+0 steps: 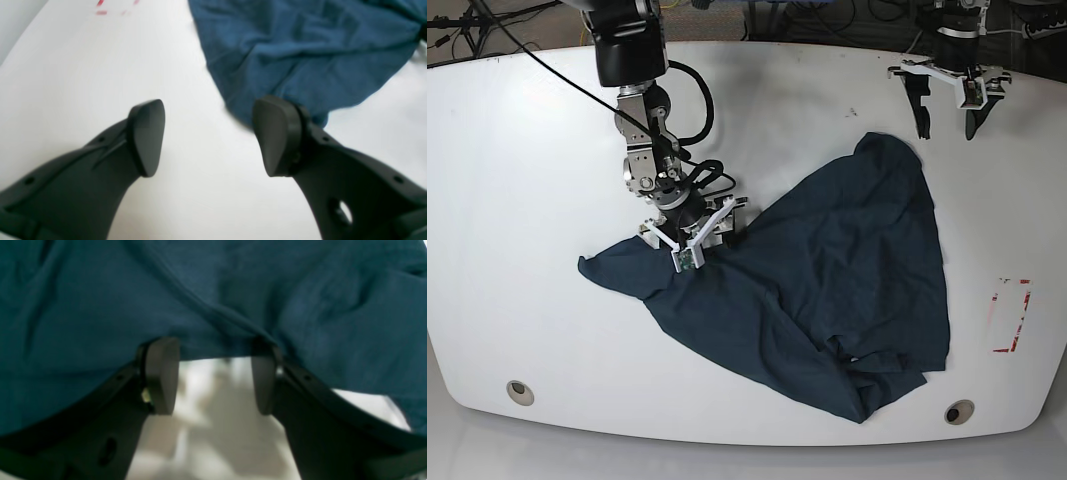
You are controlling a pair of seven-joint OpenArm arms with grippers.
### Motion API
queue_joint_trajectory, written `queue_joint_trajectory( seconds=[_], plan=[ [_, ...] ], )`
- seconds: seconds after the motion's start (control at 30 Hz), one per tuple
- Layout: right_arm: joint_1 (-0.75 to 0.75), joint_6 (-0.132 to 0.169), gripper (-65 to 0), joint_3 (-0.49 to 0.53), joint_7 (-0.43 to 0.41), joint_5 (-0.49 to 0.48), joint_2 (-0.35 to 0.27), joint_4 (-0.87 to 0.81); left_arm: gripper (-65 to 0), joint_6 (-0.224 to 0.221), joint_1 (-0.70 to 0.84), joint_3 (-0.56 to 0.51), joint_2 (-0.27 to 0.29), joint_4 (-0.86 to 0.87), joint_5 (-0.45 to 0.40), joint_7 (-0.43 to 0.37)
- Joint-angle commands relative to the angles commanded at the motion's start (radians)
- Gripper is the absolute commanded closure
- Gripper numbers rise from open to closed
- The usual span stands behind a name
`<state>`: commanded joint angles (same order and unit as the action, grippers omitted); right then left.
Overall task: Fold the T-shirt properly
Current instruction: 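Move the right gripper down onto the dark teal shirt's edge, then close the right gripper on the shirt fabric and pinch it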
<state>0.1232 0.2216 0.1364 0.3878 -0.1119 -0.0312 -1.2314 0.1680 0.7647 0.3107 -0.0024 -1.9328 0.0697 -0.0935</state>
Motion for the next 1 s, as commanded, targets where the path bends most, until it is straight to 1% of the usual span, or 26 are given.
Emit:
queue_joint_trajectory(
  seconds=[0.1, 0.17, 0.57, 0.63, 0.83, 1.0],
  plan=[
    [0.013, 0.004, -33.4, 0.012, 0.001, 0.001, 0.000, 0.017, -41.6, 0.001, 0.002, 0.001, -0.001, 0.001, 0.001, 0.002],
    [0.071, 0.001, -33.8, 0.032, 0.018, 0.003, 0.005, 0.064, -41.8, 0.002, -0.005, 0.007, 0.001, -0.004, -0.008, -0.003],
    [0.140, -0.005, -33.2, 0.035, 0.081, 0.002, 0.000, 0.081, -41.9, 0.001, -0.002, 0.007, 0.000, -0.001, -0.006, -0.006],
    [0.124, 0.001, -30.2, 0.032, 0.100, 0.009, -0.012, 0.100, -41.6, 0.008, -0.014, 0.011, 0.001, -0.007, -0.008, -0.008],
    [0.079, 0.011, -23.2, 0.013, 0.096, 0.011, -0.024, 0.083, -41.8, 0.009, -0.022, 0.013, 0.001, -0.008, -0.012, -0.010],
    [0.047, 0.012, -19.1, 0.002, 0.109, 0.012, -0.034, 0.054, -41.8, 0.009, -0.024, 0.014, 0.000, -0.007, -0.011, -0.007]
  ],
)
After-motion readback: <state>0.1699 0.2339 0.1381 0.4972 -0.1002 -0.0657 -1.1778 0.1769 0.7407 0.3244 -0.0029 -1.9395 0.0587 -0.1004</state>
